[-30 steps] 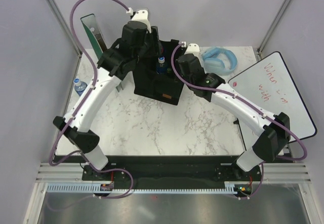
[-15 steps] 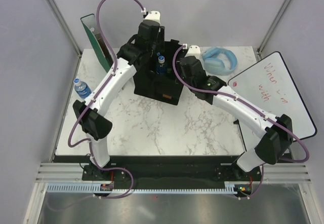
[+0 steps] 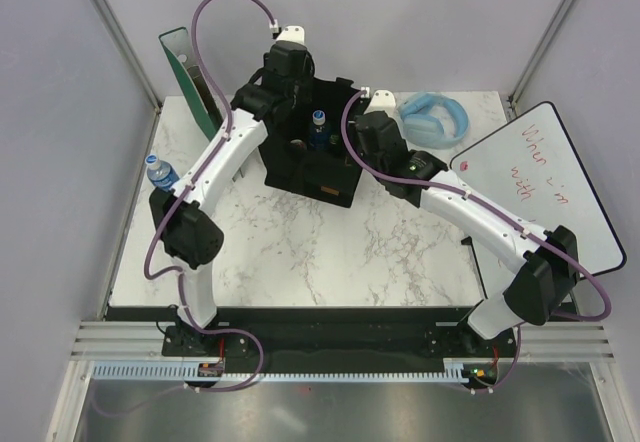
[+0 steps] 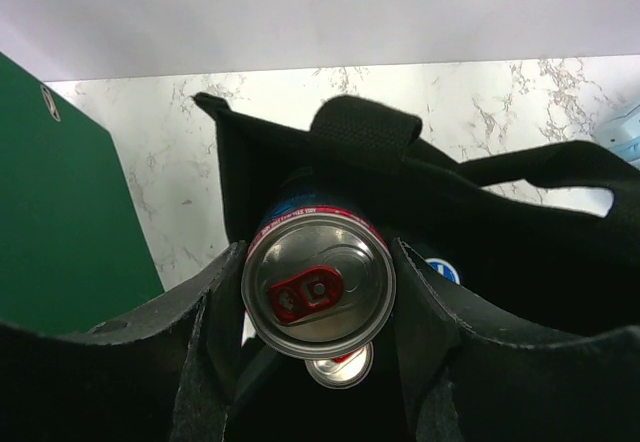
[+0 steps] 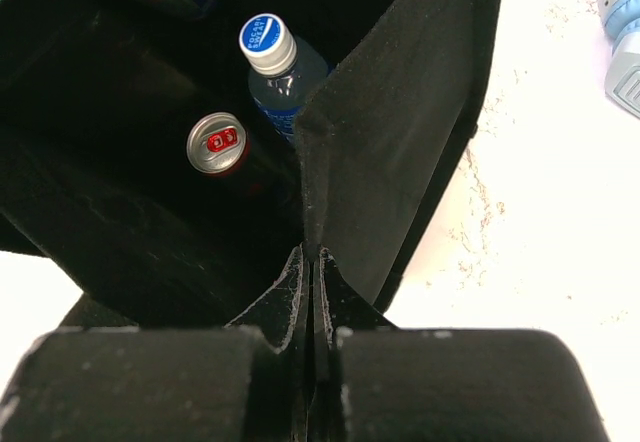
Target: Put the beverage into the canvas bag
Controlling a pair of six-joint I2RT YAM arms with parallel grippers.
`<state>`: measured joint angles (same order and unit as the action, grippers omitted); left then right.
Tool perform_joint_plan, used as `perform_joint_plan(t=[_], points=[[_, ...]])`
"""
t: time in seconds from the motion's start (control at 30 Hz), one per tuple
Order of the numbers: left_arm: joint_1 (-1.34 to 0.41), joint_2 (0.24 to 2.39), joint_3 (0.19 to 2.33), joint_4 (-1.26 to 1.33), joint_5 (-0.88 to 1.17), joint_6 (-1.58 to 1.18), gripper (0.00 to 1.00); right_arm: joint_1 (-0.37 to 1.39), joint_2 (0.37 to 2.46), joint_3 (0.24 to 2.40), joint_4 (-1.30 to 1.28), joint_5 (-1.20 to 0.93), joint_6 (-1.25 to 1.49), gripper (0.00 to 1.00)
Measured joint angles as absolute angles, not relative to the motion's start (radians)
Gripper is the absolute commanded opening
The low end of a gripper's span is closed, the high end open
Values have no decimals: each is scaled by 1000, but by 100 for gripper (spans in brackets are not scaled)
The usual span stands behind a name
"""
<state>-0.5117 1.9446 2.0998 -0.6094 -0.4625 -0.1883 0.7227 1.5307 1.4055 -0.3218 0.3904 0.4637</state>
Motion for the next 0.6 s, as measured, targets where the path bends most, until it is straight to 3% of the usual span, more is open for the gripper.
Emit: perform_joint_plan(t=[0.6], points=[[-496, 2018, 2082, -559, -461, -175, 2, 723, 1530, 1397, -305, 375, 458, 0]])
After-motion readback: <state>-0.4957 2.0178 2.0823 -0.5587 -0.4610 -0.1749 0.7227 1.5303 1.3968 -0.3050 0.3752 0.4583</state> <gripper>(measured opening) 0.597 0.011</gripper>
